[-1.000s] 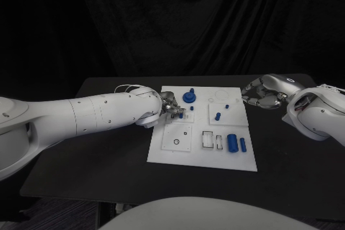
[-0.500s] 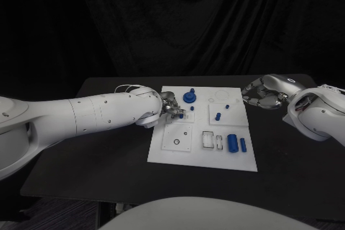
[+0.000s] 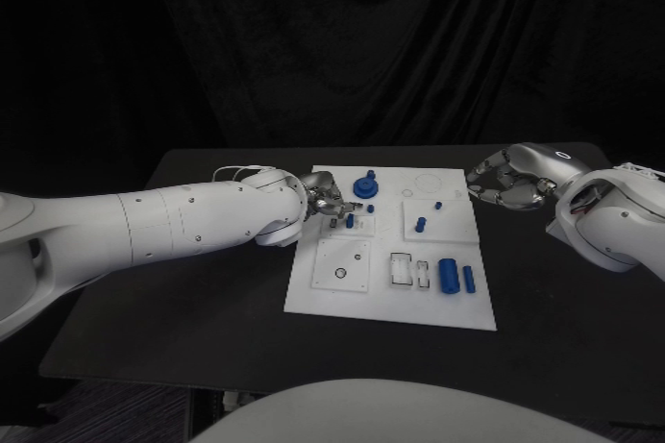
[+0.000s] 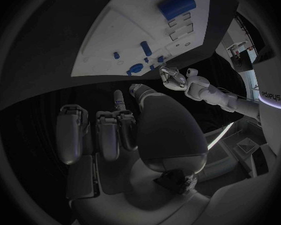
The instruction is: Assemble the parts on the task board
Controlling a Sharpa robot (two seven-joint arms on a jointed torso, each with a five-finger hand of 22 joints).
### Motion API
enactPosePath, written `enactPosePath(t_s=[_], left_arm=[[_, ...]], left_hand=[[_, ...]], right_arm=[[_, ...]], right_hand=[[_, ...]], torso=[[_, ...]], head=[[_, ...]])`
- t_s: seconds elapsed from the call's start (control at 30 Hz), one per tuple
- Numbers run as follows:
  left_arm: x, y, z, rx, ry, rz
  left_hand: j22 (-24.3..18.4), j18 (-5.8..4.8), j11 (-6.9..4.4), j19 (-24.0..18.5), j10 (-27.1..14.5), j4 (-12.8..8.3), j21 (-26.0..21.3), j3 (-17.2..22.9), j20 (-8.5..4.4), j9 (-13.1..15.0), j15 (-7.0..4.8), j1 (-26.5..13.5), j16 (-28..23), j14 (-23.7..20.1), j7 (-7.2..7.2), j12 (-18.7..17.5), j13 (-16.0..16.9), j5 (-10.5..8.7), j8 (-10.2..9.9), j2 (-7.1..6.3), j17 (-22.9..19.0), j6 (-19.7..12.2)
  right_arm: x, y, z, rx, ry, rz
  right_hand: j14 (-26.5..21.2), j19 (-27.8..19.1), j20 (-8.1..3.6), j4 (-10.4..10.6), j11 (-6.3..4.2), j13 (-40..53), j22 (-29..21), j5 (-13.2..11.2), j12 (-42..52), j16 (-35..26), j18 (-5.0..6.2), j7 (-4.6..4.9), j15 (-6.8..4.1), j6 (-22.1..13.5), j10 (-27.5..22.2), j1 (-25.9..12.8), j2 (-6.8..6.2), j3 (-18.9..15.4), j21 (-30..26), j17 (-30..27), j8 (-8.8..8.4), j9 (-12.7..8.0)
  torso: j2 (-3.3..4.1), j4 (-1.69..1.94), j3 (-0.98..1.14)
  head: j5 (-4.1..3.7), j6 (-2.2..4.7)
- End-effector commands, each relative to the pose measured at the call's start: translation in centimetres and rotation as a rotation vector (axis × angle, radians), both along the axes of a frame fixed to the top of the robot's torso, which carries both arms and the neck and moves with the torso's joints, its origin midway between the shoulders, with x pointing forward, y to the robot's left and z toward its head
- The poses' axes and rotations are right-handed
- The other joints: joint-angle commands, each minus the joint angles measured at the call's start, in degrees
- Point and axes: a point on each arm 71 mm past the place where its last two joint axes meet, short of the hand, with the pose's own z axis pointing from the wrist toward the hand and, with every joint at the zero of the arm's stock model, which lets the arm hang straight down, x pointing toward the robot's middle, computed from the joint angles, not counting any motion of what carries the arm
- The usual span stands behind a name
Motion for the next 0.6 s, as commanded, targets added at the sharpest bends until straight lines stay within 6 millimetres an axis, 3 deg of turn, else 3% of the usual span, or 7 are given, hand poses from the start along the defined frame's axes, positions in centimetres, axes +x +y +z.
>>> enactPosePath(t_s=[0.03, 0.1, 0.2, 0.33, 0.6], left_arm=[[0.4, -0.3, 1.6, 0.016, -0.099, -0.035], [0.7, -0.2, 2.4, 0.041, -0.094, -0.043], [1.1, -0.1, 3.3, 0.085, -0.066, -0.056], [1.8, 0.1, 4.3, 0.154, -0.004, -0.090], [2.9, -0.9, 4.9, 0.189, 0.228, -0.150]], left_hand=[[8.3, 0.57, -0.28, 0.5, 6.1, 0.0, 0.4, -0.2, -0.02, -0.1, -0.30, 1.4, 0.2, 6.2, -0.08, 0.2, 15.1, 1.31, 0.2, 0.17, 15.1, 0.5], [8.4, 0.56, -0.37, 0.6, 6.1, -0.2, 0.4, -0.1, -0.12, -0.1, -0.40, 2.5, 0.2, 6.2, -0.19, 0.2, 15.1, 2.91, 0.1, 0.24, 15.1, 0.6], [8.5, 0.52, -0.44, 0.7, 6.1, -0.1, 0.5, 0.1, -0.18, -0.1, -0.44, 3.2, 0.2, 6.2, -0.24, 0.2, 15.1, 3.65, 0.1, 0.41, 15.1, 0.8], [8.8, 0.43, -0.64, 0.9, 6.1, -0.5, 0.7, 1.1, -0.36, -0.4, -0.62, 6.1, 0.2, 6.2, -0.47, 0.2, 15.1, 8.13, -0.2, 0.38, 15.1, 1.0], [9.3, 0.30, -0.59, 1.1, 6.1, -0.8, 1.0, 2.7, -0.37, -2.2, -0.58, 9.4, 0.2, 6.2, -0.35, 0.2, 15.1, 9.56, -2.2, -0.72, 15.1, 0.9]], right_arm=[[0.1, -0.1, -0.1, 0.005, 0.008, -0.021], [0.1, -0.1, -0.1, 0.010, 0.008, -0.021], [0.1, 0.0, -0.1, 0.015, 0.006, -0.021], [0.1, 0.1, -0.1, 0.018, 0.003, -0.019], [0.2, 0.5, 0.0, 0.026, -0.006, -0.012]], right_hand=[[6.2, 1.6, 0.33, 0.0, 0.33, 7.1, 12.5, 0.3, -0.2, 0.2, 0.61, -0.06, 0.40, 0.4, 0.4, 0.3, 0.18, 0.4, -0.1, 15.1, -0.16, -0.1], [6.2, 1.6, 0.33, 0.0, 0.34, 7.1, 12.5, 0.3, -0.2, 0.2, 0.61, -0.03, 0.41, 0.4, 0.4, 0.2, 0.21, 0.4, -0.1, 15.1, -0.17, -0.1], [6.2, 1.6, 0.34, 0.1, 0.36, 7.1, 12.5, 0.2, -0.2, 0.2, 0.61, -0.01, 0.41, 0.4, 0.4, 0.1, 0.29, 0.4, -0.2, 15.1, -0.19, -0.1], [6.2, 1.6, 0.34, 0.1, 0.36, 7.1, 12.5, 0.2, -0.2, 0.2, 0.61, -0.01, 0.41, 0.4, 0.4, 0.1, 0.29, 0.4, -0.2, 15.1, -0.19, -0.1], [6.2, 1.6, 0.34, 0.2, 0.36, 7.1, 12.5, 0.3, -0.2, 0.2, 0.61, -0.02, 0.42, 0.5, 0.5, 0.0, 0.40, 0.4, -0.2, 15.1, -0.20, -0.1]], torso=[[-0.01, -0.02, -0.01], [-0.03, -0.05, 0.02], [-0.05, -0.07, 0.01], [-0.07, 0.02, 0.03], [-0.01, -0.20, 0.16]], head=[[0.10, 0.00], [0.19, 0.00], [0.01, 0.00], [-0.31, 0.00], [-0.51, 0.00]])
